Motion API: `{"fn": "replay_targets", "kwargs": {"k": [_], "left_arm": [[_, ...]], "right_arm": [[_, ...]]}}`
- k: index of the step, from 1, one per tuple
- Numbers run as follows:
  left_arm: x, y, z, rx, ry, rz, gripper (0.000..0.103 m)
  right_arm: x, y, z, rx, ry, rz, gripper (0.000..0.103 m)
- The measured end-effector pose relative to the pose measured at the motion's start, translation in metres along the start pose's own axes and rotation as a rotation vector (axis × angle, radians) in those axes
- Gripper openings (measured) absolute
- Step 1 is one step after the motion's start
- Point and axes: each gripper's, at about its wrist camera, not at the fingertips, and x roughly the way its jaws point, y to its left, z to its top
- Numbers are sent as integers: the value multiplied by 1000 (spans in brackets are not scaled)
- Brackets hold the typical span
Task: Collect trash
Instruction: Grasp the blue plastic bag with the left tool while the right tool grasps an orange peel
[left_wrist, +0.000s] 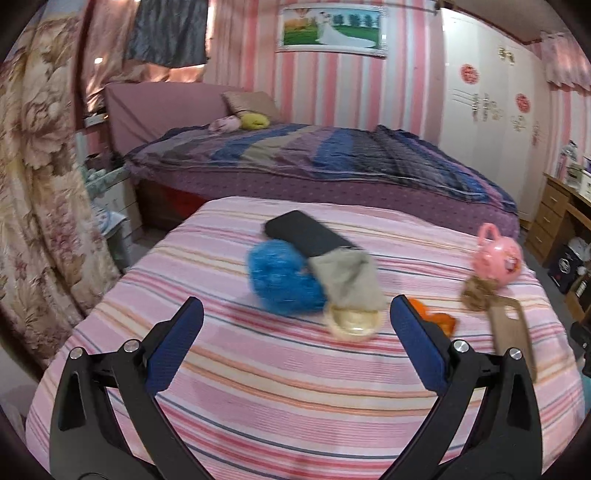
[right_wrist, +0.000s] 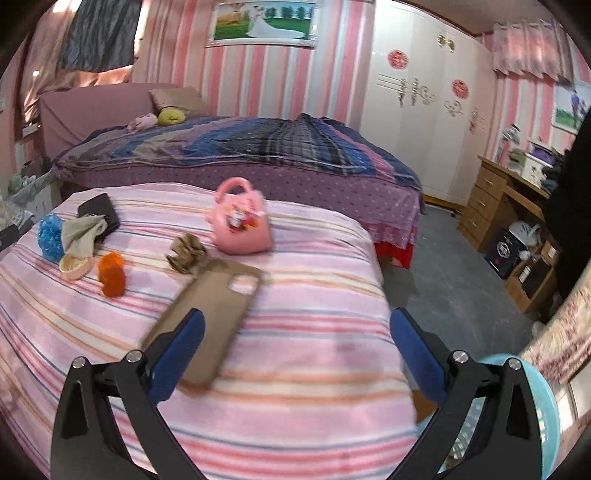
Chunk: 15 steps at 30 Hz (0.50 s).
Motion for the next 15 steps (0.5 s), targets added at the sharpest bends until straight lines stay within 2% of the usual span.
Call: {"fn": "replay_targets", "kwargs": {"k": [5, 9, 12, 15], "left_arm": [[10, 28, 5, -25, 3, 45, 98], [12, 43, 8, -37, 3, 25, 98], [18, 59, 7, -95, 3, 28, 98], [28, 71, 6, -128, 40, 24, 98]], "right_arm": [[15, 32, 20, -32, 7, 47, 98], [25, 53, 30, -47, 1, 75, 98], [32, 70, 35, -63, -4, 91, 98], [38, 88, 34, -82, -5, 116, 98]]}}
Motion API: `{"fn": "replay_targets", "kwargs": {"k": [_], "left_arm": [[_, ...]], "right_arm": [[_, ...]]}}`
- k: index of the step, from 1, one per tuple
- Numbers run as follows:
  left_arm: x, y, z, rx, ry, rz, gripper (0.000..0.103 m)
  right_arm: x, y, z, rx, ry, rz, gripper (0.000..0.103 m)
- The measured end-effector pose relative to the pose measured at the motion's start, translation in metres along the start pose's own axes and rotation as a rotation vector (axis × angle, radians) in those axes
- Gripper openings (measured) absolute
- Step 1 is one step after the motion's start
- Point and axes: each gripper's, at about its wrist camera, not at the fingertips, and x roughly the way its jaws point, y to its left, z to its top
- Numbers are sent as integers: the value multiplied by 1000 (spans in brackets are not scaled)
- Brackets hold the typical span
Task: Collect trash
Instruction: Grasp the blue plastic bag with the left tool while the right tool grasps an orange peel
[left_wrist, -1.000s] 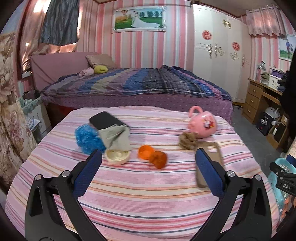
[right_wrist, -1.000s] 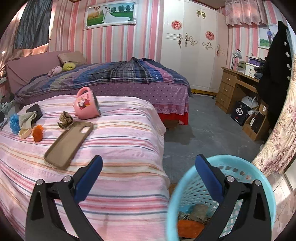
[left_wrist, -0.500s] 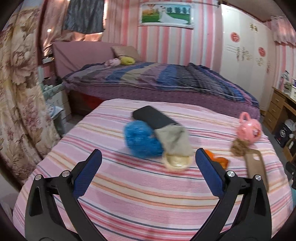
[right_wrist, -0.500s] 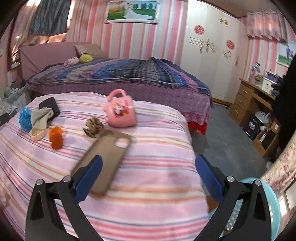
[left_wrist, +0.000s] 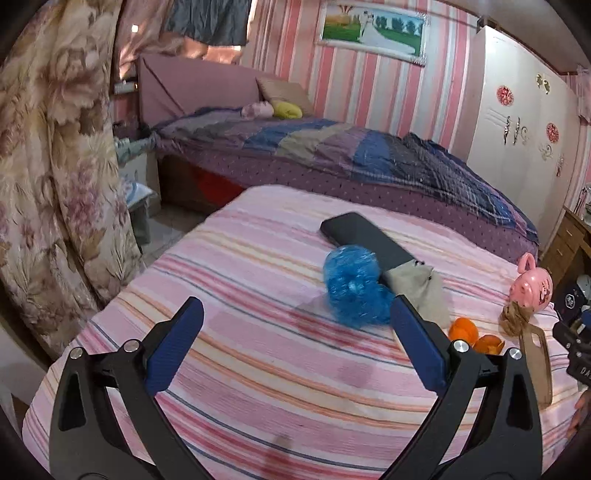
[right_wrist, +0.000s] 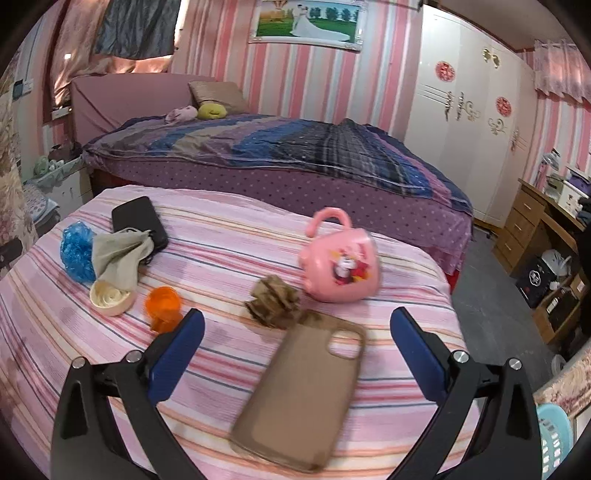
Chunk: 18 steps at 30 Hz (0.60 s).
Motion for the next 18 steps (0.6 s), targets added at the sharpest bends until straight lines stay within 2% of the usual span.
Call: {"fn": "replay_targets", "kwargs": {"k": [4, 7, 12, 18], "left_arm": [[10, 14, 1, 6, 30, 34, 98], [20, 30, -1, -39, 77, 32, 98], [29, 49, -3, -108, 94, 60, 98], [32, 42, -4, -23, 71, 131, 98]], "right_arm": [[12, 15, -3, -14, 17, 35, 98], [24, 27, -4, -27, 46, 83, 98], [36, 39, -6, -32, 80, 126, 98], [51, 48, -10, -41, 113, 185, 94]]}}
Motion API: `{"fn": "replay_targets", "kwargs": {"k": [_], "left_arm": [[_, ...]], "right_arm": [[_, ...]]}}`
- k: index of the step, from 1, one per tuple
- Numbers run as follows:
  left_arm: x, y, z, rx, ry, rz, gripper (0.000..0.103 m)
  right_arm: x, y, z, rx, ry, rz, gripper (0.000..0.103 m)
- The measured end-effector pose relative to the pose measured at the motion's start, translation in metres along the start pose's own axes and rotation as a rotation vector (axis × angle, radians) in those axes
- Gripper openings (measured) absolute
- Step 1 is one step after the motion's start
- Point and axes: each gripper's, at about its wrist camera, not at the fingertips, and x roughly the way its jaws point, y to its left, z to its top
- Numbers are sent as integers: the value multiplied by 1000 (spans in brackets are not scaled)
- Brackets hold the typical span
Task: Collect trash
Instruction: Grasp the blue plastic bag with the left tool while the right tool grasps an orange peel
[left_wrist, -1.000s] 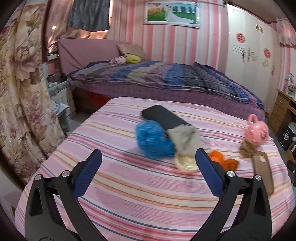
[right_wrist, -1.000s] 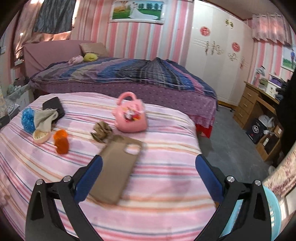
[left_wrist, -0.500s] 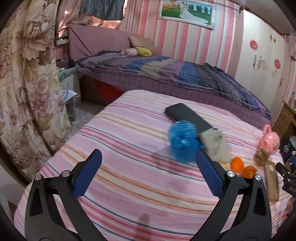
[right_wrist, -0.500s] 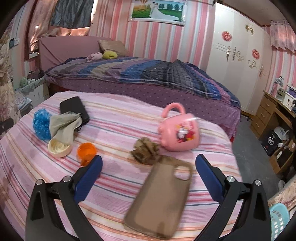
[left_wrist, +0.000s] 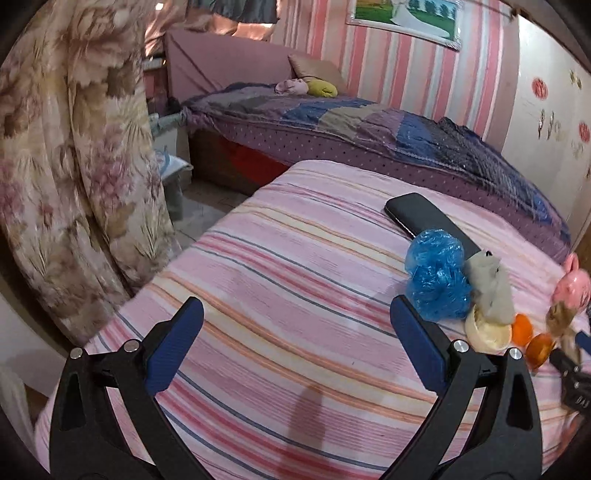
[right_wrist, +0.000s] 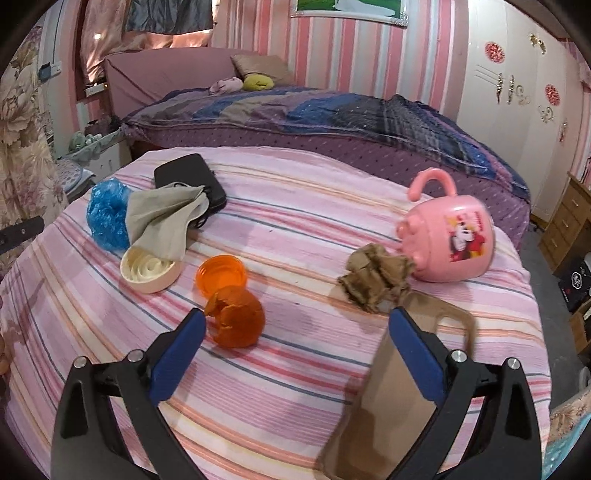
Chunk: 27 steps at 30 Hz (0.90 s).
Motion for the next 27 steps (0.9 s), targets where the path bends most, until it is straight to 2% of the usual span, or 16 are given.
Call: {"fn": "replay_targets", "kwargs": {"k": [2, 4, 6, 8, 12, 14, 17, 19, 24, 27], "left_arm": [[-1, -3, 0, 11, -8, 0, 98], [-1, -7, 0, 11, -10, -6, 98], [1, -13, 1, 13, -8, -22, 98], [2, -20, 1, 26, -10, -30, 98], [1, -38, 0, 68, -21, -43, 98], [1, -46, 0, 85, -26, -47, 98], [2, -55, 0, 93, -18, -57, 98], [5, -61, 0, 101, -10, -71, 98], [12, -76, -1, 120, 8, -72, 97], [15, -82, 0, 105, 11, -97, 97]], "right_arm": [[5, 3, 1, -14, 20, 32, 82], [8, 7, 1, -29, 29, 47, 78], [12, 11, 1, -48, 46, 62, 70], [17, 15, 1, -66, 75, 94, 53], [19, 16, 0, -82, 93, 162, 34], [17, 19, -2, -92, 82, 165, 27], [11, 18, -4, -78, 43, 166, 23], [3, 14, -8, -70, 10, 134, 23], [-9, 7, -13, -62, -9, 83, 23], [-16, -3, -14, -58, -15, 63, 23]]}}
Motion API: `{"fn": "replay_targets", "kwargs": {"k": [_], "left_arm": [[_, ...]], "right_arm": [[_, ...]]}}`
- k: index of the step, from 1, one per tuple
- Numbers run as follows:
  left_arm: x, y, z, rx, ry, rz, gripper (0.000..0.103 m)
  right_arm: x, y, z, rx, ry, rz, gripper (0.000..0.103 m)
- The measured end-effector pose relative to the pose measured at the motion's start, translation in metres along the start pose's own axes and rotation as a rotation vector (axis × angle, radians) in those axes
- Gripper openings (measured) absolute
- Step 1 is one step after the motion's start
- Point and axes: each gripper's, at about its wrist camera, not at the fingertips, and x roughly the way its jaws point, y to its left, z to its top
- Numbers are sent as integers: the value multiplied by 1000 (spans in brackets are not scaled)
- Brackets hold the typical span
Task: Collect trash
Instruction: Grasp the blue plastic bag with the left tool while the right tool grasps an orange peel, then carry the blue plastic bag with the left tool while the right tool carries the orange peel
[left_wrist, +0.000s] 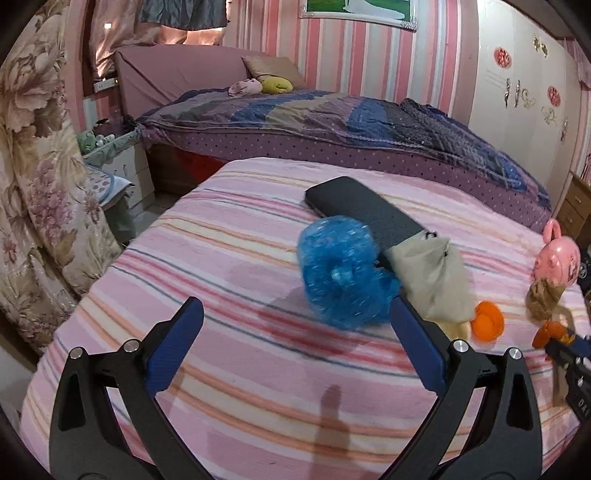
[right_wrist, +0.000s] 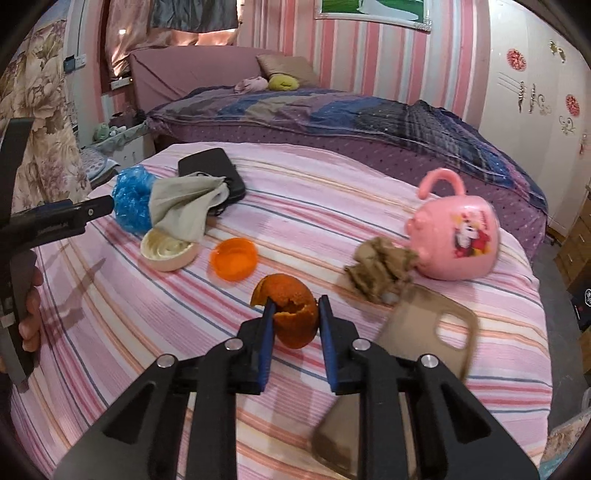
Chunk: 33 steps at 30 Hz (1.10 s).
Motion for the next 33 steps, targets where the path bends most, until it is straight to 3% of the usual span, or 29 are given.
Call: {"fn": "replay_targets", "kwargs": {"k": [4, 7, 10, 12, 13, 21, 33], "left_arm": [[7, -8, 3, -20, 13, -22, 89], [18, -11, 2, -18, 50, -22, 72], [25, -8, 1, -33, 77, -48, 50], [24, -7, 1, -40, 71, -83, 26], [22, -7, 1, -42, 70, -97, 23], [-10, 3, 4, -37, 30, -83, 7], [-72, 0, -11, 35, -30, -103, 5]], "right_arm": [[-5, -12, 1, 5, -8, -12, 23], [-7, -20, -2, 12, -4, -13, 23], [-8, -26, -3, 19, 0, -11, 23], [-8, -28, -4, 23, -1, -10, 23], [-9, -30, -5, 29, -2, -10, 23], [-22, -28, -5, 31, -34, -5, 23], [-51, -20, -10, -15, -63, -32, 23]]}}
